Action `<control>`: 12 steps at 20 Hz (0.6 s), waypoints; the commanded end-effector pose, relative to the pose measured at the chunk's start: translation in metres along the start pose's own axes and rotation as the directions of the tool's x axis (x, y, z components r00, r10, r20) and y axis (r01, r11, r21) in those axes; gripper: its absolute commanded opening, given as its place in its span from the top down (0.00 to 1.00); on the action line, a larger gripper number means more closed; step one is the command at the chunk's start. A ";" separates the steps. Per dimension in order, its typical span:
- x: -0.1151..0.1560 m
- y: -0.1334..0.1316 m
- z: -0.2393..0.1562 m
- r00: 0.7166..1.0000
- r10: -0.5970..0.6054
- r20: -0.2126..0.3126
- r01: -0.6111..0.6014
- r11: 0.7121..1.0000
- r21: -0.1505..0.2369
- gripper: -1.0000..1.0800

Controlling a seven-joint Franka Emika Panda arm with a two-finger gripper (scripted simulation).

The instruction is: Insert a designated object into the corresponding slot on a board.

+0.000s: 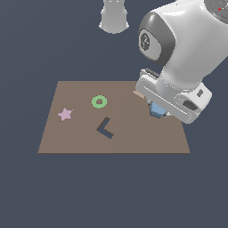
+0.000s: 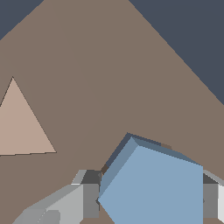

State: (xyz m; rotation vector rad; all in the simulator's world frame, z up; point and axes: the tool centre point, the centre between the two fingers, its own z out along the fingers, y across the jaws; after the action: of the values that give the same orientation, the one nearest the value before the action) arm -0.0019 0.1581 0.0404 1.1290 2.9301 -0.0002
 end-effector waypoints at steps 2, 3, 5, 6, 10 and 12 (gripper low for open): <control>0.000 0.000 0.000 1.000 -0.013 0.000 0.013 1.000 0.000 1.00; 0.000 0.000 0.000 1.000 -0.008 0.000 0.008 1.000 0.000 1.00; 0.000 -0.001 0.002 1.000 -0.009 0.000 0.009 1.000 0.000 1.00; 0.000 -0.001 0.005 1.000 -0.010 0.000 0.010 1.000 0.000 1.00; 0.000 -0.001 0.010 1.000 -0.012 0.000 0.012 1.000 0.000 0.04; 0.000 -0.001 0.010 1.000 -0.012 0.000 0.012 1.000 0.000 0.04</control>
State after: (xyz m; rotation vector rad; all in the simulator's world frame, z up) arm -0.0029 0.1574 0.0307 1.1117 2.9373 -0.0011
